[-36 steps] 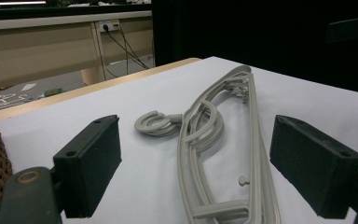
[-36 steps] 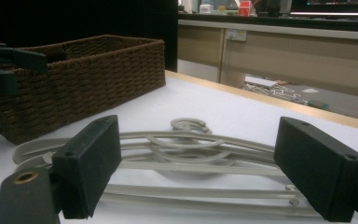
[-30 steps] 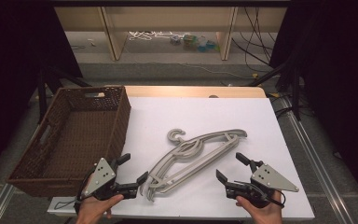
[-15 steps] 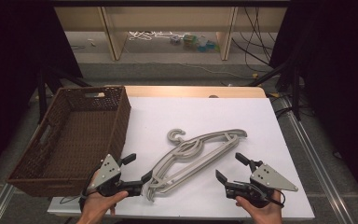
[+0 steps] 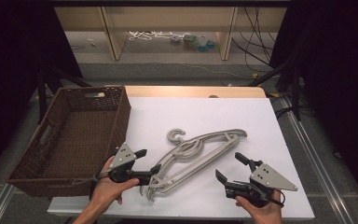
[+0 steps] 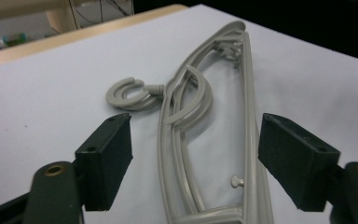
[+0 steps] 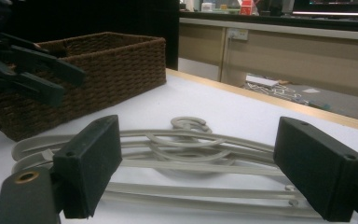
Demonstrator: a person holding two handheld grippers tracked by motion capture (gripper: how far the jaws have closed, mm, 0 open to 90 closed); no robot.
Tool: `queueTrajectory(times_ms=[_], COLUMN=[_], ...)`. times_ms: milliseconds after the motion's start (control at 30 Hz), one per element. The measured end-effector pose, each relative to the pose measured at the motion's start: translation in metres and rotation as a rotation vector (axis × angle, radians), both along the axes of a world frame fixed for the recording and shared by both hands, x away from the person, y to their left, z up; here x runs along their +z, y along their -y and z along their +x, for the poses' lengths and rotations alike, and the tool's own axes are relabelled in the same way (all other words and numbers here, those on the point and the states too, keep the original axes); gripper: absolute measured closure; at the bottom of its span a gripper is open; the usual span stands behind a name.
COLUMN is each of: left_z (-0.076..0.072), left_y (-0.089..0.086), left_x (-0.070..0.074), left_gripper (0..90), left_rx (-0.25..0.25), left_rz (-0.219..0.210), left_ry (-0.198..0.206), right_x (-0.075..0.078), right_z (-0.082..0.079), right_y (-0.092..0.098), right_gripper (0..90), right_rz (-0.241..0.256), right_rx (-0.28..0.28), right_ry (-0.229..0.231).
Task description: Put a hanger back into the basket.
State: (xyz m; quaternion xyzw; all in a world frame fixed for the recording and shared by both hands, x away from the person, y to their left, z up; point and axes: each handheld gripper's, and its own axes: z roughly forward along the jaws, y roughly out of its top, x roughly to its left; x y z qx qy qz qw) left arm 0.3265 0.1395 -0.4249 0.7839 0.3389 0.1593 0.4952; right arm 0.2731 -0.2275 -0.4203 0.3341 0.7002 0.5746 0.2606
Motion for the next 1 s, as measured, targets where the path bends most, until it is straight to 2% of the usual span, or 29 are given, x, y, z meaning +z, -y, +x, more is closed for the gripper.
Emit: queueTrajectory(times_ms=[67,100,200,233,267,300,333,367,433,467,500,567,600,733,767,800,833,867,933,1000], left_z=[0.008,0.015,0.023,0.027,0.029,0.031,0.033,0.035,0.041,0.041,0.041,0.045,0.047,0.055,0.057,0.059,0.060,0.061,0.064,0.069], left_y=[0.006,0.013,0.019,0.021,0.023,0.022,0.022,0.024,0.022,0.022,0.024,0.027,0.026,0.027,0.028,0.029,0.030,0.032,0.035,0.038], left_x=[0.000,-0.001,-0.003,-0.004,-0.006,-0.007,-0.007,-0.009,-0.009,-0.009,-0.010,-0.011,-0.011,-0.013,-0.015,-0.016,-0.017,-0.019,-0.021,-0.024], left_gripper=[27.5,29.8,29.7,29.8,30.5,30.5,30.6,30.6,30.8,30.9,31.1,31.7,32.5,34.4,35.6,36.5,36.4,36.4,36.9,37.3], left_rx=[-0.006,-0.013,-0.029,-0.034,-0.031,-0.042,-0.035,-0.017,-0.036,-0.036,-0.026,-0.027,-0.044,-0.044,-0.045,-0.057,-0.062,-0.066,-0.082,-0.087], left_rz=[0.015,0.037,0.046,0.075,0.065,0.080,0.081,0.063,0.072,0.072,0.070,0.065,0.095,0.092,0.101,0.118,0.129,0.128,0.155,0.158], left_ry=[-0.023,-0.041,-0.058,-0.060,-0.061,-0.072,-0.083,-0.077,-0.094,-0.094,-0.091,-0.106,-0.106,-0.136,-0.143,-0.148,-0.153,-0.162,-0.182,-0.201], right_x=[0.000,0.001,0.001,0.001,0.001,0.001,0.001,0.001,0.001,0.001,0.002,0.002,0.002,0.002,0.001,0.001,0.001,0.001,0.001,0.001], right_z=[0.000,0.000,0.000,0.000,0.000,0.001,0.001,0.001,0.001,0.001,0.000,0.000,0.001,0.002,0.002,0.002,0.002,0.002,0.002,0.002], right_y=[0.001,0.001,0.001,0.001,0.002,0.002,0.002,0.002,0.003,0.003,0.002,0.002,0.003,0.001,0.001,0.001,0.001,0.001,0.001,0.001], right_gripper=[16.0,16.1,16.0,16.1,16.1,16.1,16.1,16.1,16.1,16.1,16.1,16.1,16.1,16.2,16.2,16.1,16.1,16.1,16.1,16.1], right_rz=[-0.008,-0.012,-0.018,-0.015,-0.018,-0.015,-0.016,-0.016,-0.023,-0.023,-0.028,-0.036,-0.041,-0.032,-0.025,-0.030,-0.027,-0.027,-0.027,-0.031], right_rx=[-0.007,-0.010,-0.003,-0.009,-0.005,-0.002,0.004,0.004,-0.005,-0.005,0.002,0.001,-0.002,0.001,0.007,0.007,-0.003,-0.003,-0.004,0.003], right_ry=[0.000,0.002,-0.002,0.001,0.003,0.028,0.026,0.026,0.023,0.023,-0.006,-0.001,0.010,0.018,0.023,0.006,0.021,0.021,0.024,0.006])
